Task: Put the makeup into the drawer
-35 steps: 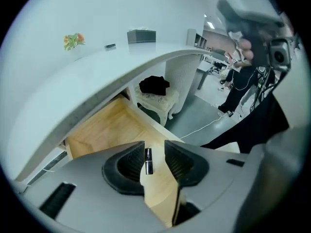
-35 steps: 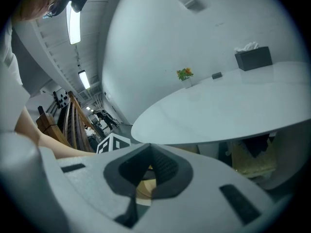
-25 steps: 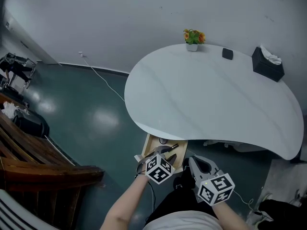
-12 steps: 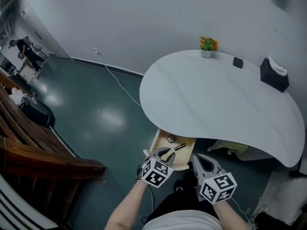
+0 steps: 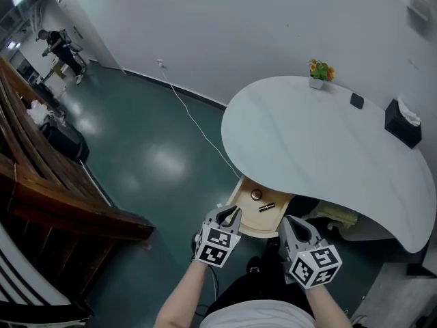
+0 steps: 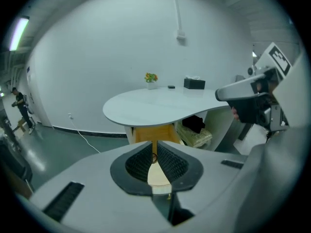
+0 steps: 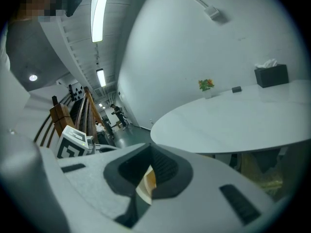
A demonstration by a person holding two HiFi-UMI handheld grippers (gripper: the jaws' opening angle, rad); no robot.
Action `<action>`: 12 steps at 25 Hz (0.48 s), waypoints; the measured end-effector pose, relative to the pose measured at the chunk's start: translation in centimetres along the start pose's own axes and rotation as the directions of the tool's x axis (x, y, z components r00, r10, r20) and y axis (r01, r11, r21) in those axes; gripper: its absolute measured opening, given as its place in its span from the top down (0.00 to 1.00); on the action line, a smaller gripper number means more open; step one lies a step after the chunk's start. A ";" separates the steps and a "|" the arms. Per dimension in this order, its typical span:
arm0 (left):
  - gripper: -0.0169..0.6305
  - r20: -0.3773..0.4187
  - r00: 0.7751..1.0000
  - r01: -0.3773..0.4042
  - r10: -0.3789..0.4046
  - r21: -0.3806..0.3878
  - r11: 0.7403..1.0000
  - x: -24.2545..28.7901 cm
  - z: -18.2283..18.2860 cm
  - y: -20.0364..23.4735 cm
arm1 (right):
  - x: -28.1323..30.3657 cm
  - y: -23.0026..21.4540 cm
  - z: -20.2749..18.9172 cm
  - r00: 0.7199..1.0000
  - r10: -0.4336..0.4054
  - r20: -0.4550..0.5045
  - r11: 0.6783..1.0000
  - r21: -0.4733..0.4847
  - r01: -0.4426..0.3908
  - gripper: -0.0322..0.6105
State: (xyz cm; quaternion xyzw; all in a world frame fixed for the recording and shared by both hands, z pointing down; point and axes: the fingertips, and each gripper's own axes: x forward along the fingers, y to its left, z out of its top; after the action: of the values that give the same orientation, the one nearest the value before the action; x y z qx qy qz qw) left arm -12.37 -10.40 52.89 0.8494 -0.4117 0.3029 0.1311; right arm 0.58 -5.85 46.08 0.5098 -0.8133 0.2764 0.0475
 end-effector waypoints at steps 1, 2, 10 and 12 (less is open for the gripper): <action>0.92 0.011 1.000 -0.012 0.012 -0.017 1.000 -0.6 0.1 0.4 | 0.0 0.2 0.0 1.000 0.002 0.002 1.000 -0.005 -0.002 0.95; 0.93 0.020 1.000 -0.022 0.023 -0.035 0.999 -1.2 0.1 0.8 | 0.0 0.4 0.1 1.000 0.005 0.004 1.000 -0.011 -0.005 0.95; 0.97 0.088 0.990 -0.094 0.111 -0.175 0.980 -5.0 0.0 2.8 | -0.2 1.4 1.2 1.000 0.017 0.024 0.999 -0.051 -0.016 0.95; 0.97 0.106 0.986 -0.108 0.132 -0.204 0.973 -6.0 0.0 3.1 | -0.3 1.7 1.4 0.999 0.021 0.026 0.998 -0.058 -0.020 0.95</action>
State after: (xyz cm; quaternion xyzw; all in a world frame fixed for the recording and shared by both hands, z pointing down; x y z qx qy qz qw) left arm -17.62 -8.67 49.07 0.8222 -0.4975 0.2171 0.1713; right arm -0.51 -5.74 44.14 0.5035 -0.8266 0.2465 0.0487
